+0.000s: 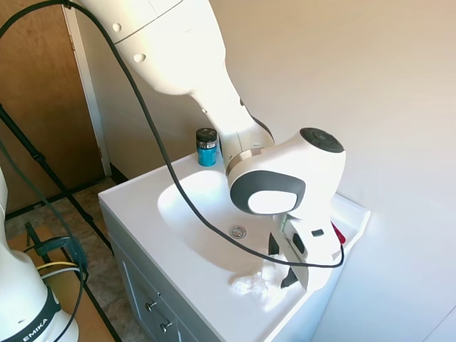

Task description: Throw the tissue in the trash bin

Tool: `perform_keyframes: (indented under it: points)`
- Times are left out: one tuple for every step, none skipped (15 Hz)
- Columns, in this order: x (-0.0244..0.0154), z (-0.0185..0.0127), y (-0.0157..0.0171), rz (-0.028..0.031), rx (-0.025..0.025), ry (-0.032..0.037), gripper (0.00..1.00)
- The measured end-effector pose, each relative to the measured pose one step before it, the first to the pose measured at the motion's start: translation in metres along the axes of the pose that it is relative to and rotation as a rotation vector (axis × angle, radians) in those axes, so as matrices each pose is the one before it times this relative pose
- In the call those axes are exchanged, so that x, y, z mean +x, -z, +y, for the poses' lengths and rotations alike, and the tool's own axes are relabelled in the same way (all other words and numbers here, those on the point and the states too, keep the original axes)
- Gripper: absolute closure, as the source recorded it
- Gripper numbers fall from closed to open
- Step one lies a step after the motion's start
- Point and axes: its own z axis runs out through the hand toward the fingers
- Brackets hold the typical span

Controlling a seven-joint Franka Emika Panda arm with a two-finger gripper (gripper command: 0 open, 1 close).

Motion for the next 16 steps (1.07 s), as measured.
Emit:
perform_keyframes:
  points:
    - [-0.00026,-0.00025,-0.00063,-0.00104,0.00035,0.00300,1.00]
    - [-0.00052,-0.00060,-0.00016,-0.00005,-0.00018,0.00206,1.00]
    - [-0.00059,-0.00075,-0.00001,0.00030,0.00020,0.00204,1.00]
    - [-0.00020,-0.00036,0.00005,0.00031,0.00023,0.00095,1.00]
    - [-0.00019,-0.00046,0.00012,0.00096,0.00066,0.00103,1.00]
    - [-0.00024,-0.00055,0.00014,0.00113,0.00079,0.00123,1.00]
    - [-0.00040,-0.00088,0.00020,0.00186,0.00127,0.00195,1.00]
    - [-0.00051,-0.00132,0.00037,0.00380,0.00258,0.00285,1.00]
    - [-0.00028,-0.00111,0.00054,0.00387,0.00279,0.00215,1.00]
    - [-0.00054,-0.00129,0.00124,0.00269,0.00226,0.00366,1.00]
    - [-0.00049,-0.00230,0.00309,0.00437,0.00508,0.00493,1.00]
    - [-0.00025,-0.00256,0.00398,0.00543,0.00687,0.00423,1.00]
    - [-0.00049,-0.00239,0.00414,0.00507,0.00692,0.00318,1.00]
    - [-0.00048,-0.00363,0.00602,0.00618,0.00743,0.00242,1.00]
    - [-0.00172,-0.00496,0.00786,0.00686,0.00709,0.00055,1.00]
    - [-0.00358,-0.00615,0.00897,0.00837,0.00845,-0.00025,1.00]
